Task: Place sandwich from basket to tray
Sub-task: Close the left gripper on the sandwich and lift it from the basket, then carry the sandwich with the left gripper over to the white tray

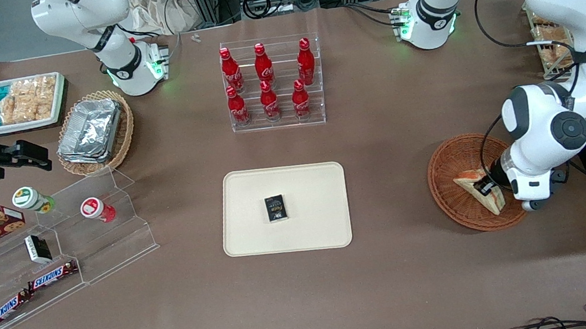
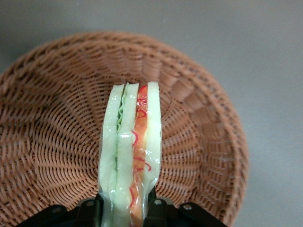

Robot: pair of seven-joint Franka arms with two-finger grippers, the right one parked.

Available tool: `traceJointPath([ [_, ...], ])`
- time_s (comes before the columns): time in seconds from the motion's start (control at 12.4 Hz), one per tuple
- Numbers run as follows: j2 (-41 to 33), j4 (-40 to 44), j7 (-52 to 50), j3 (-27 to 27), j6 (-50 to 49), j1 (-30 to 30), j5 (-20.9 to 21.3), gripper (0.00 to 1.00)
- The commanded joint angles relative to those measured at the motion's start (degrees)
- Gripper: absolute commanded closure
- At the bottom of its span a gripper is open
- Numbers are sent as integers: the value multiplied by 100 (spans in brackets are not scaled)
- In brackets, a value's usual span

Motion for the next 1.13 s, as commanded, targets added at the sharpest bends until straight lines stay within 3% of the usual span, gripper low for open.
traceJointPath([
  [0.0, -360, 691, -114, -103, -1278, -56, 102, 100],
  [0.16, -300, 1754, -105, -322, -2703, -196, 93, 100],
  [0.4, 24, 3284, -53, -350, -3998, -871, 67, 100],
  [0.8, 1402, 4972, -52, -332, -3940, -2382, 76, 100],
  [1.05, 2134, 5231, -87, -315, -2994, -2928, 85, 100],
])
